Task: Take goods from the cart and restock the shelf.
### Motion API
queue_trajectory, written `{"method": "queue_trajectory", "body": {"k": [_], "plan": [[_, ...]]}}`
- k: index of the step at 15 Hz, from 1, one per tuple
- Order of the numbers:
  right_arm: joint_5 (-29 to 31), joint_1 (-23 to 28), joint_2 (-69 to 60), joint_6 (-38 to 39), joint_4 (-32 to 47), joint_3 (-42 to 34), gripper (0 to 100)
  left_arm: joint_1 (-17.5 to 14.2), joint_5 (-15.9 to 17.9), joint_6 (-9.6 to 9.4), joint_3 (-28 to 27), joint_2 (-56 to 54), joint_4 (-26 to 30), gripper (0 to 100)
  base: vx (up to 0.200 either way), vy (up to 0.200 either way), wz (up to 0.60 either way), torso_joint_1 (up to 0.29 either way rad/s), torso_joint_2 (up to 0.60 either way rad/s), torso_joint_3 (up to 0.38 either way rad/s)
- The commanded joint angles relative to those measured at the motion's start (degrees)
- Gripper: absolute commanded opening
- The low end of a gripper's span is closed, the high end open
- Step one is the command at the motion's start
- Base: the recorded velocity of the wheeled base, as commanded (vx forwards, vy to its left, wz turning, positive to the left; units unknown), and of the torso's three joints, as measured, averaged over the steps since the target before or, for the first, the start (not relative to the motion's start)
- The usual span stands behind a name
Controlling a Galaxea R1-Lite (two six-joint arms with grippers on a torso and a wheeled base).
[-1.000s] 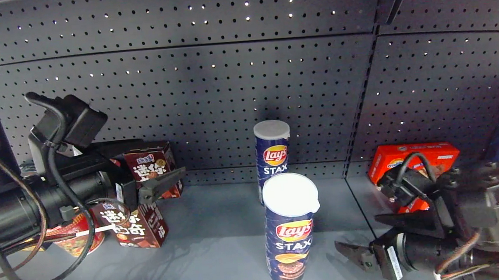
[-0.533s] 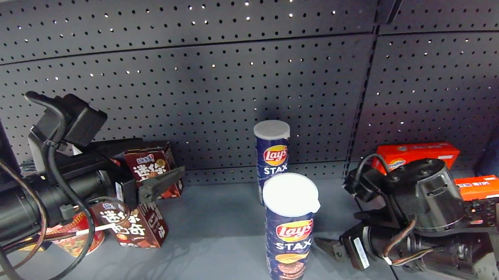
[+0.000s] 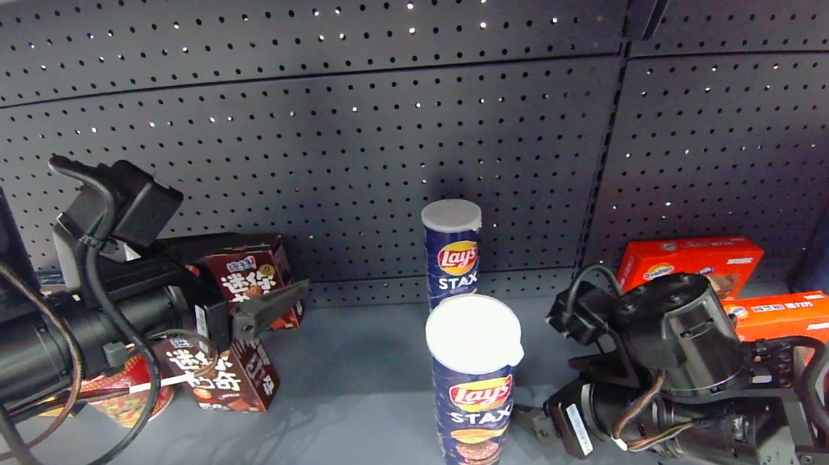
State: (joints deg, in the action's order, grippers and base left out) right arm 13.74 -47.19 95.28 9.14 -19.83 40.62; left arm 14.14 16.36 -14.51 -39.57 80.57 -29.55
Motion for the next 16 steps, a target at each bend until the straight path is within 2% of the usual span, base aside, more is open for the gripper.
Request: {"method": "queue_trajectory", "body": {"k": [1, 9, 13, 15, 16], "plan": [[0.1, -0.8, -0.1, 0.0, 0.0, -0.1, 100, 0.0, 0.0, 0.00, 0.1, 0.1, 0.0, 100, 0.000, 0.000, 0.00, 0.000, 0.00, 0.000], [0.2, 0.3, -1.4, 0.1, -0.2, -2.7, 100, 0.2, 0.0, -0.52, 1.6, -0.1, 0.0, 100, 0.000, 0.000, 0.00, 0.000, 0.00, 0.000], [-0.2, 0.9, -8.1, 0.3, -2.6, -2.7, 100, 1.1, -0.4, -0.70, 2.6, -2.3, -0.6, 100, 0.000, 0.000, 0.00, 0.000, 0.00, 0.000], [0.1, 1.8, -15.8, 0.3, -4.0, -3.3, 100, 0.0, -0.6, -0.08, 4.5, -7.9, -1.5, 100, 0.000, 0.000, 0.00, 0.000, 0.00, 0.000], [0.1, 3.9, -20.0, 0.3, -3.6, -4.7, 100, -1.6, -0.8, 0.36, 6.3, -11.2, -1.6, 100, 0.000, 0.000, 0.00, 0.000, 0.00, 0.000]]}}
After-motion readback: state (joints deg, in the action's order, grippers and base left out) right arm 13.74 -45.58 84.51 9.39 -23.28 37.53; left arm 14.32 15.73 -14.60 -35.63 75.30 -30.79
